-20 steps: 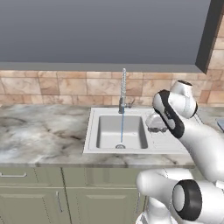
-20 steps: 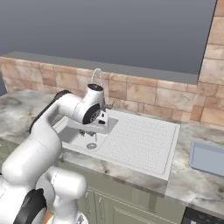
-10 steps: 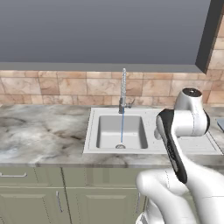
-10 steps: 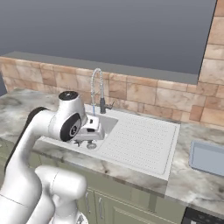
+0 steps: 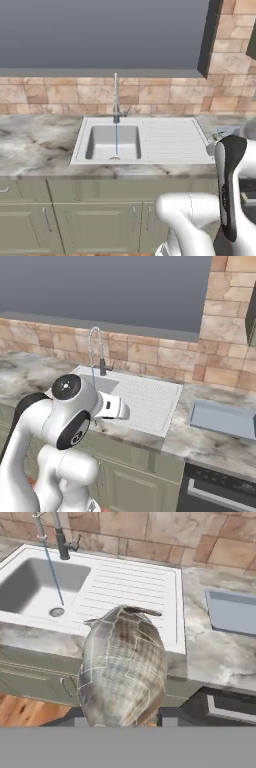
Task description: Take the fish out of the fridge, briefly rinse it in the sink, and place it on the tray next to the sink.
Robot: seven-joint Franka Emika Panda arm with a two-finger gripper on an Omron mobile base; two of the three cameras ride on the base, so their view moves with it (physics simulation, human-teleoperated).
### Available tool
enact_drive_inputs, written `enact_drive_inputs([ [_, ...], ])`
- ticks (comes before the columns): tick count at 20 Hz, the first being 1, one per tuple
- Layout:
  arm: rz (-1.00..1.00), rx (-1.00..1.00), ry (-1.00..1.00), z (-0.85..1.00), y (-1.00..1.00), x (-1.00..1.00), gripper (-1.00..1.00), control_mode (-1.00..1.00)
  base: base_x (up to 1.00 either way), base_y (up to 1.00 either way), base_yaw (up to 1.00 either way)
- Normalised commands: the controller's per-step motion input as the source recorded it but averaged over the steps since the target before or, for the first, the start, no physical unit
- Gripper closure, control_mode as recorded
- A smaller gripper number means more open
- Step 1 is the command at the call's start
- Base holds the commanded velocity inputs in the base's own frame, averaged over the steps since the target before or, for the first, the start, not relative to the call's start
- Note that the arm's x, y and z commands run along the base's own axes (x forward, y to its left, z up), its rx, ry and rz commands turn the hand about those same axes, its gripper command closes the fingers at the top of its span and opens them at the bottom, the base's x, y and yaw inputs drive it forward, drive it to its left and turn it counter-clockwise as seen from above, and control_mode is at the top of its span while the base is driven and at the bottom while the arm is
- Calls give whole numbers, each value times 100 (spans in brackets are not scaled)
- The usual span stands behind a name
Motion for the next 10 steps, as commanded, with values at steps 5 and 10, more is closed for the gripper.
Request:
enact_drive_inputs([
  [5, 0, 0, 0, 0, 0, 0, 100, 100, -84, -100, -17],
  [10, 0, 0, 0, 0, 0, 0, 100, 100, 3, -98, -19],
])
